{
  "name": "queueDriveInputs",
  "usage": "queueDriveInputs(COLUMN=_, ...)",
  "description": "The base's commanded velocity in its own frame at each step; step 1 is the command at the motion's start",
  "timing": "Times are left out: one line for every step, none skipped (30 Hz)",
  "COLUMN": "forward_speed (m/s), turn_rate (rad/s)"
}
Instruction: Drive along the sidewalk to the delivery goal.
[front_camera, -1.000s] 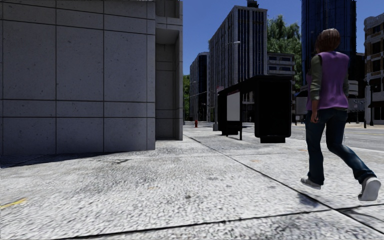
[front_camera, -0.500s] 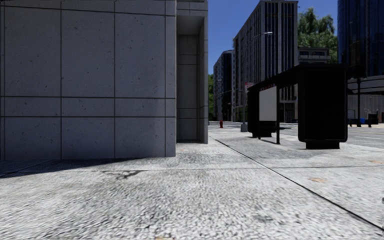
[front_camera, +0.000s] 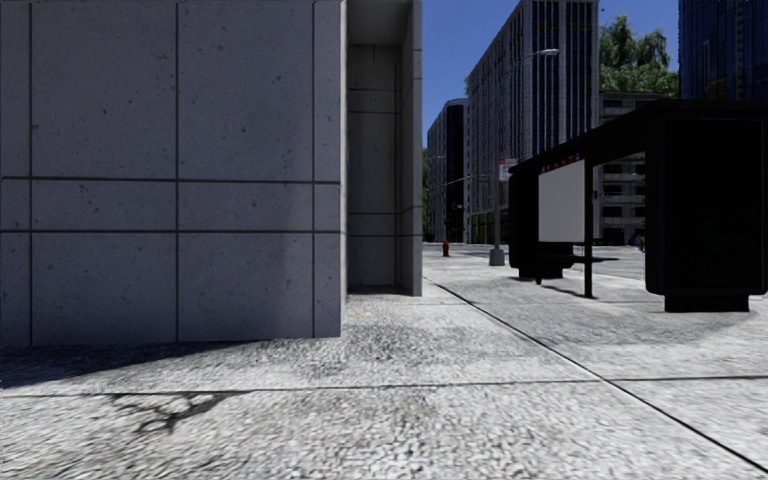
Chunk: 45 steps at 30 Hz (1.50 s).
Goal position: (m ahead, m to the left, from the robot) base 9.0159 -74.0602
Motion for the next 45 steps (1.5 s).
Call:
queueDriveInputs(forward_speed=2.00, turn_rate=0.00)
queueDriveInputs(forward_speed=2.00, turn_rate=0.00)
queueDriveInputs(forward_speed=2.00, turn_rate=0.00)
queueDriveInputs(forward_speed=2.00, turn_rate=0.00)
queueDriveInputs(forward_speed=2.00, turn_rate=0.00)
queueDriveInputs(forward_speed=2.00, turn_rate=0.00)
queueDriveInputs(forward_speed=2.00, turn_rate=-0.14)
queueDriveInputs(forward_speed=2.00, turn_rate=-0.42)
queueDriveInputs(forward_speed=2.00, turn_rate=-0.66)
queueDriveInputs(forward_speed=2.00, turn_rate=-0.94)
queueDriveInputs(forward_speed=2.00, turn_rate=-0.94)
queueDriveInputs(forward_speed=2.00, turn_rate=-1.20)
queueDriveInputs(forward_speed=2.00, turn_rate=-1.20)
queueDriveInputs(forward_speed=2.00, turn_rate=-1.20)
queueDriveInputs(forward_speed=2.00, turn_rate=-1.20)
queueDriveInputs(forward_speed=2.00, turn_rate=-1.20)
queueDriveInputs(forward_speed=2.00, turn_rate=-1.20)
queueDriveInputs(forward_speed=2.00, turn_rate=-1.20)
queueDriveInputs(forward_speed=2.00, turn_rate=-0.35)
queueDriveInputs(forward_speed=2.00, turn_rate=0.00)
queueDriveInputs(forward_speed=2.00, turn_rate=0.00)
queueDriveInputs(forward_speed=2.00, turn_rate=0.00)
queueDriveInputs(forward_speed=2.00, turn_rate=0.00)
queueDriveInputs(forward_speed=2.00, turn_rate=0.00)
queueDriveInputs(forward_speed=2.00, turn_rate=0.00)
queueDriveInputs(forward_speed=2.00, turn_rate=0.00)
queueDriveInputs(forward_speed=2.00, turn_rate=0.00)
queueDriveInputs(forward_speed=2.00, turn_rate=0.00)
queueDriveInputs(forward_speed=2.00, turn_rate=0.00)
queueDriveInputs(forward_speed=2.00, turn_rate=0.00)
queueDriveInputs(forward_speed=2.00, turn_rate=0.00)
queueDriveInputs(forward_speed=2.00, turn_rate=0.00)
queueDriveInputs(forward_speed=2.00, turn_rate=0.00)
queueDriveInputs(forward_speed=2.00, turn_rate=0.00)
queueDriveInputs(forward_speed=2.00, turn_rate=0.00)
queueDriveInputs(forward_speed=2.00, turn_rate=0.00)
queueDriveInputs(forward_speed=2.00, turn_rate=0.00)
queueDriveInputs(forward_speed=2.00, turn_rate=0.00)
queueDriveInputs(forward_speed=2.00, turn_rate=0.00)
queueDriveInputs(forward_speed=2.00, turn_rate=0.00)
queueDriveInputs(forward_speed=2.00, turn_rate=0.00)
queueDriveInputs(forward_speed=2.00, turn_rate=0.00)
queueDriveInputs(forward_speed=2.00, turn_rate=0.00)
queueDriveInputs(forward_speed=2.00, turn_rate=0.00)
queueDriveInputs(forward_speed=2.00, turn_rate=0.00)
